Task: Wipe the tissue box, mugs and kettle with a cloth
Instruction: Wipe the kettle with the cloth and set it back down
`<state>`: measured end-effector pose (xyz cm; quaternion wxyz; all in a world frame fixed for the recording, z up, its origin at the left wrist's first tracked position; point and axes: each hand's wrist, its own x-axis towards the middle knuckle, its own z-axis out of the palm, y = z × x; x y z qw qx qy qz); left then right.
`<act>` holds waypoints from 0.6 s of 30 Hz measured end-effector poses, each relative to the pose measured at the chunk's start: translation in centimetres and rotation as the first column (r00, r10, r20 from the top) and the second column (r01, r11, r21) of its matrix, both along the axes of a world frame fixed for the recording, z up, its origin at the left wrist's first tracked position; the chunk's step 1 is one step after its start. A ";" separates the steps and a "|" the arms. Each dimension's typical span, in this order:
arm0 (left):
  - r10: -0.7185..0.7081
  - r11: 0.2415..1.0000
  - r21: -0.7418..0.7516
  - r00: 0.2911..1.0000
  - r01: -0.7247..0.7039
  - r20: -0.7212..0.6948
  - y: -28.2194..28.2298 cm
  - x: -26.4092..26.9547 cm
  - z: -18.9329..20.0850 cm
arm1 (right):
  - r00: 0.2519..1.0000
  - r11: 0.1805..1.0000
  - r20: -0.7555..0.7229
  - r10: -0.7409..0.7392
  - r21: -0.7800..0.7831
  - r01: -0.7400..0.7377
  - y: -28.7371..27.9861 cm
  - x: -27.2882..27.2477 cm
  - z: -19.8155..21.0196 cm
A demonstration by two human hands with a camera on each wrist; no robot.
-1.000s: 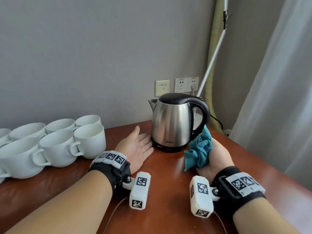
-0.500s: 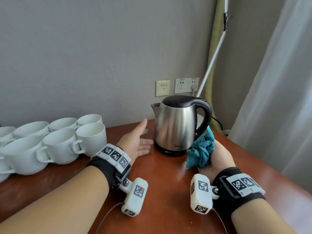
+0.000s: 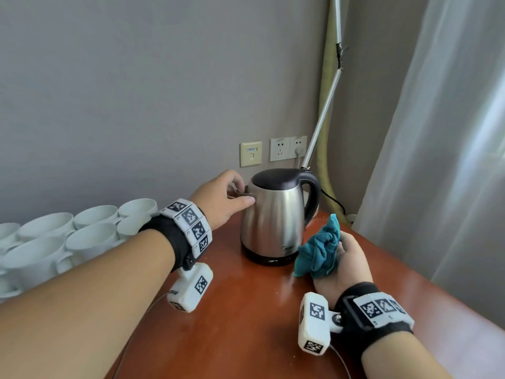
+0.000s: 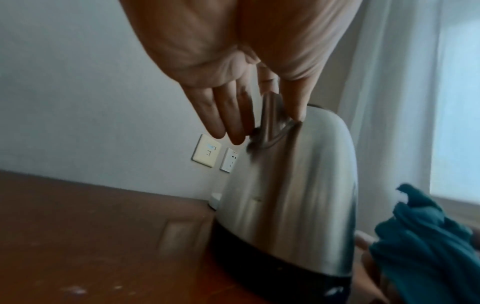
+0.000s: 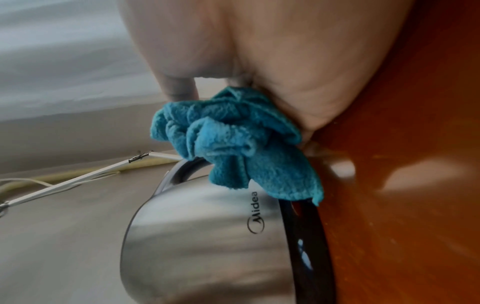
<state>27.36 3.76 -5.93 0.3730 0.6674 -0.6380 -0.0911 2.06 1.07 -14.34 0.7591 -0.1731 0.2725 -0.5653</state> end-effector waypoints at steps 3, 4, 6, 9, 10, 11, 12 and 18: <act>-0.024 0.999 0.051 0.989 0.017 0.145 1.4 -0.2 0.6 | 0.999 0.999 -0.048 -0.023 0.023 0.025 0.8 -0.1 -0.2; -0.014 0.999 0.046 0.981 0.005 0.192 1.7 -0.4 1.0 | 0.998 0.999 -0.064 -0.024 0.024 0.026 1.1 -0.2 -0.2; 0.009 0.999 0.031 0.956 -0.019 0.292 2.5 -1.1 1.6 | 0.993 1.000 -0.113 -0.015 0.009 0.016 2.0 -0.8 -0.2; -0.019 1.000 -0.005 0.949 0.022 0.314 3.7 -2.1 1.9 | 0.982 1.000 -0.186 -0.019 0.021 0.024 3.4 -2.1 0.2; -0.034 0.999 -0.011 0.953 0.039 0.301 4.2 -2.3 1.9 | 0.976 0.999 -0.215 -0.026 0.033 0.033 3.7 -2.6 0.3; -0.031 0.999 -0.015 0.957 0.036 0.288 4.8 -2.5 2.1 | 0.965 0.998 -0.261 -0.029 0.046 0.042 4.1 -3.1 0.5; -0.006 1.000 -0.014 0.962 0.010 0.274 5.4 -2.8 2.4 | 0.949 0.998 -0.315 -0.025 0.050 0.043 4.4 -3.6 0.6; 0.099 0.995 -0.016 0.966 -0.098 0.239 9.3 -3.5 6.0 | 0.773 0.985 -0.624 -0.117 -0.173 0.010 7.1 -4.7 2.1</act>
